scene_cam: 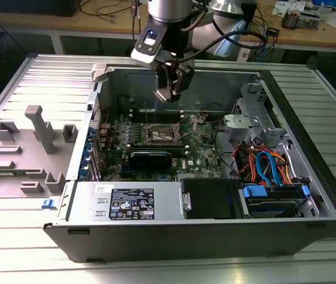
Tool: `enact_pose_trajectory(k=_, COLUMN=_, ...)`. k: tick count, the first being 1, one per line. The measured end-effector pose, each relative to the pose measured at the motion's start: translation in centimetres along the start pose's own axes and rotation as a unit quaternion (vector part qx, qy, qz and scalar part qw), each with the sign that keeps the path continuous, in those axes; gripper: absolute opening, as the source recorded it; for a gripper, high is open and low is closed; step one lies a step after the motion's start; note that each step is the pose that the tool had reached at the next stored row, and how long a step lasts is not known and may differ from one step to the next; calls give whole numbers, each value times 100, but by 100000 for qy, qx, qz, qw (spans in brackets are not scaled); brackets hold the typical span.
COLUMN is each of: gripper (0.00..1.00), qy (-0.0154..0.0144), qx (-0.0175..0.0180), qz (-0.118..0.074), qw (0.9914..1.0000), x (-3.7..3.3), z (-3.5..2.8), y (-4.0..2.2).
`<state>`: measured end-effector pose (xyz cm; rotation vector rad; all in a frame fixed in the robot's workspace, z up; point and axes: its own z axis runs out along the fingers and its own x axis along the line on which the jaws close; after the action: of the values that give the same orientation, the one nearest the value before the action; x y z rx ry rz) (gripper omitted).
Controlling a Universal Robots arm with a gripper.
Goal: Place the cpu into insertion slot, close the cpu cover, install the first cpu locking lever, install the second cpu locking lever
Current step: 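Place the cpu into insertion slot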
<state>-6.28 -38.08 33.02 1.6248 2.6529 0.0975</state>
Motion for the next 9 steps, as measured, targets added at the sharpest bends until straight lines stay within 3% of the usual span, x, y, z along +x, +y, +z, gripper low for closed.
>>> enact_pose_trajectory(k=3, gripper=54, qy=-318, qx=30, qz=3035, qw=99953, x=-2, z=25, y=2)
enact_pose_trajectory(k=9, gripper=54, qy=-338, qx=34, qz=3127, qw=99951, x=-3, z=26, y=4)
